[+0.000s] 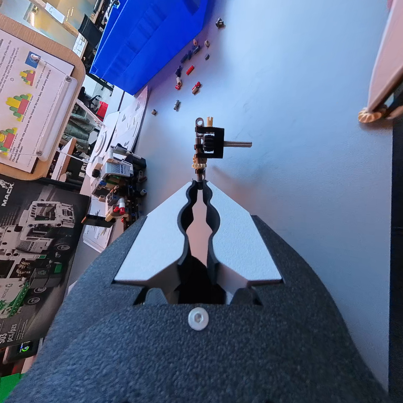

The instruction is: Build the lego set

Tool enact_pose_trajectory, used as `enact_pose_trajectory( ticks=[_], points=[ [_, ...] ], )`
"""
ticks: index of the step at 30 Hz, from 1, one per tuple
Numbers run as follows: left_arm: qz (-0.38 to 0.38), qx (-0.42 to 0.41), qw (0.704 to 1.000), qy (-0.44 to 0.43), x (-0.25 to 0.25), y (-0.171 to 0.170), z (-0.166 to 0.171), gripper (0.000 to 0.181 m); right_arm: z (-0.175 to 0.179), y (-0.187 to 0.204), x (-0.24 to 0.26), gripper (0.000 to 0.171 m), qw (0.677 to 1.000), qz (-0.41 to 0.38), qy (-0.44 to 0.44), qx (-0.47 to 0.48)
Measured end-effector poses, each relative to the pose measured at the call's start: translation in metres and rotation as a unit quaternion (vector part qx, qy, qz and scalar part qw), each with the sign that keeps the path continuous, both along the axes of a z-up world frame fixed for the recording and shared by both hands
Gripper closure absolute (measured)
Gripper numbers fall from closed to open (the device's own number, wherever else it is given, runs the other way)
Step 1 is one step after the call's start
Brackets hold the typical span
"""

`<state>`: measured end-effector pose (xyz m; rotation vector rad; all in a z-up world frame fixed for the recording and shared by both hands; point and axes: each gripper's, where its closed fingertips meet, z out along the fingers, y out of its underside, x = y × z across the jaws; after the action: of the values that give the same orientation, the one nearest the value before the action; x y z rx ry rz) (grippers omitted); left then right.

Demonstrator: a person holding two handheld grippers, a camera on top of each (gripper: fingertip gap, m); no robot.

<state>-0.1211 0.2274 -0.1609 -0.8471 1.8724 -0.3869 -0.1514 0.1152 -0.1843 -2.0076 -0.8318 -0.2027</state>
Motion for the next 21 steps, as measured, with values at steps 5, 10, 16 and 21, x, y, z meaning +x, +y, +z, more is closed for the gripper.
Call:
enact_pose_trajectory(
  ticks=[5,10,16,21],
  points=[
    [-0.001,-0.003,1.000,-0.003,0.000,0.000,0.001,0.179,0.015,0.010,0.009,0.168,0.994,-0.017,0.112,0.009],
    [-0.015,-0.012,1.000,-0.014,-0.001,-0.002,0.006,0.179,0.051,0.027,0.034,0.168,0.945,-0.044,0.322,0.019],
    [-0.041,-0.056,0.997,-0.018,0.001,-0.013,0.011,0.179,0.091,0.058,0.042,0.168,0.824,0.024,0.564,-0.054],
    [-0.117,-0.095,0.989,-0.005,0.001,-0.028,0.011,0.179,0.093,0.062,0.034,0.168,0.770,0.150,0.588,-0.195]
  ],
)
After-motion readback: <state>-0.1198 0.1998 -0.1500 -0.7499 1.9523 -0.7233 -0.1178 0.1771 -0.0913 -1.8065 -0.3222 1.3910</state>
